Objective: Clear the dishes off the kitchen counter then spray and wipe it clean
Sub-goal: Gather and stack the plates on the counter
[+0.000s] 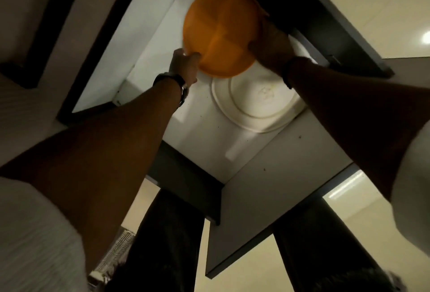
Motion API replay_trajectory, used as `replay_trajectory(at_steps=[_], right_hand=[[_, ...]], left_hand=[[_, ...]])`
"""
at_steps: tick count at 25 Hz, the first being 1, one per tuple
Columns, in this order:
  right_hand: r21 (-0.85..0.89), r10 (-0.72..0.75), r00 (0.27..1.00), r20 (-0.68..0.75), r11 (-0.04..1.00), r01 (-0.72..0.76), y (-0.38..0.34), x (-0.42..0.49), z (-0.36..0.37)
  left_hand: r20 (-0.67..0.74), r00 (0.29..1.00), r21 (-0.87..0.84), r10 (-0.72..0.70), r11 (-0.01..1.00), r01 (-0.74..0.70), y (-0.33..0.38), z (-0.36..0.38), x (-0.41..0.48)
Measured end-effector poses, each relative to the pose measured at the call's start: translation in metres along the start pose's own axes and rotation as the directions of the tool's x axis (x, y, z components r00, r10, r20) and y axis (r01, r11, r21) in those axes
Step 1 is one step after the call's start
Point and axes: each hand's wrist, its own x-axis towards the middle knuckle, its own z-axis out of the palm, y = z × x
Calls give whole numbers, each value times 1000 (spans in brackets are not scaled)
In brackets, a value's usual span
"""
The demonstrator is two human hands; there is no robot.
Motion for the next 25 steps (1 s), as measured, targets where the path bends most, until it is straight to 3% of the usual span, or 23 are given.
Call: replay_trajectory(at_steps=[4, 7, 10, 13, 20, 25], right_hand=[[-145, 123, 992, 20, 982, -119, 8, -85, -5], [-138, 152, 988, 39, 980, -145, -15, -160, -15], [-109, 200, 978, 65, 975, -192, -67, -238, -39], [-68, 151, 988, 26, 986, -149, -119, -328, -56], [246, 205, 966, -158, 956, -162, -197, -507, -10], [227, 44, 991, -123, 974, -15, -272, -588, 55]], left_hand=[[103, 994, 169, -26, 986, 8, -31, -19, -69], [168, 985, 207, -46, 978, 10, -40, -44, -155], [228, 973, 245, 39, 965, -96, -33, -76, -254], [321, 939, 267, 126, 939, -218, -28, -118, -345], [350, 926, 122, 144, 973, -197, -60, -240, -476], [246, 940, -33, 235, 972, -234, -107, -307, -532]])
